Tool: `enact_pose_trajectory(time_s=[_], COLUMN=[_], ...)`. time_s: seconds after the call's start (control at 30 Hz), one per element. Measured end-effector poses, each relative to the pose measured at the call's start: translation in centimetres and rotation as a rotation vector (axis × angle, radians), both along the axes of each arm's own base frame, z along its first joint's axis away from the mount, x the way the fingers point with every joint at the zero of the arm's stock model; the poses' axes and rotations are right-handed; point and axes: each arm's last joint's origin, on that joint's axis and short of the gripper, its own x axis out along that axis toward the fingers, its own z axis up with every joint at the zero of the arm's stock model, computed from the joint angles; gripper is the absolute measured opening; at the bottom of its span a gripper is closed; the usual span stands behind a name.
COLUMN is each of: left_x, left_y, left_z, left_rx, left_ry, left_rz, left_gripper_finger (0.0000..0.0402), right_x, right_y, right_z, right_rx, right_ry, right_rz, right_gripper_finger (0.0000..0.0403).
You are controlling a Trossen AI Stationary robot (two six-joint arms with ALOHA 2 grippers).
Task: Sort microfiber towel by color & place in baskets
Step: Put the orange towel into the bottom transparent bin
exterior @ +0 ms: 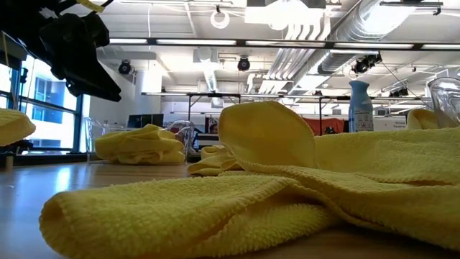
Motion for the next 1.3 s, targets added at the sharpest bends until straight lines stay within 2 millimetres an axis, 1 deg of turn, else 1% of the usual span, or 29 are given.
enact_pose_trajectory(time_s=[0.17,0.33,0.43,0.63,0.7,0.77,0.83,0.93,1.0,1.13,1.3], left_x=[0.0,0.0,0.0,0.0,0.0,0.0,0.0,0.0,0.0,0.0,0.0], left_y=[0.0,0.0,0.0,0.0,0.0,0.0,0.0,0.0,0.0,0.0,0.0], left_z=[0.0,0.0,0.0,0.0,0.0,0.0,0.0,0.0,0.0,0.0,0.0], left_rx=[0.0,0.0,0.0,-0.001,-0.001,-0.001,-0.001,-0.001,-0.001,-0.001,-0.002], left_ry=[0.0,0.0,-0.001,-0.001,-0.001,-0.001,-0.001,0.0,0.0,0.0,0.0], left_rz=[0.0,0.0,0.0,-0.001,-0.001,-0.001,-0.001,-0.001,-0.001,-0.002,-0.002], left_gripper_finger=[0.0136,0.0136,0.0136,0.0136,0.0136,0.0136,0.0136,0.0136,0.0136,0.0136,0.0136], right_x=[0.2,0.4,0.4,0.2,0.3,0.4,0.7,1.4,2.0,3.3,4.4], right_y=[0.3,0.8,1.0,0.6,0.5,0.4,0.2,0.0,0.1,0.2,0.3], right_z=[1.3,3.5,5.4,9.2,10.0,10.3,10.0,8.6,7.4,4.3,1.0], right_rx=[-0.003,0.01,0.006,-0.044,-0.056,-0.077,-0.095,-0.121,-0.118,-0.099,-0.111], right_ry=[0.008,0.029,0.052,0.08,0.057,0.02,-0.002,0.017,0.04,0.112,0.194], right_rz=[0.008,0.019,0.01,-0.045,-0.064,-0.074,-0.094,-0.123,-0.123,-0.134,-0.157], right_gripper_finger=[0.0141,0.0192,0.0206,0.0209,0.0209,0.0209,0.0209,0.0209,0.0209,0.0209,0.0209])
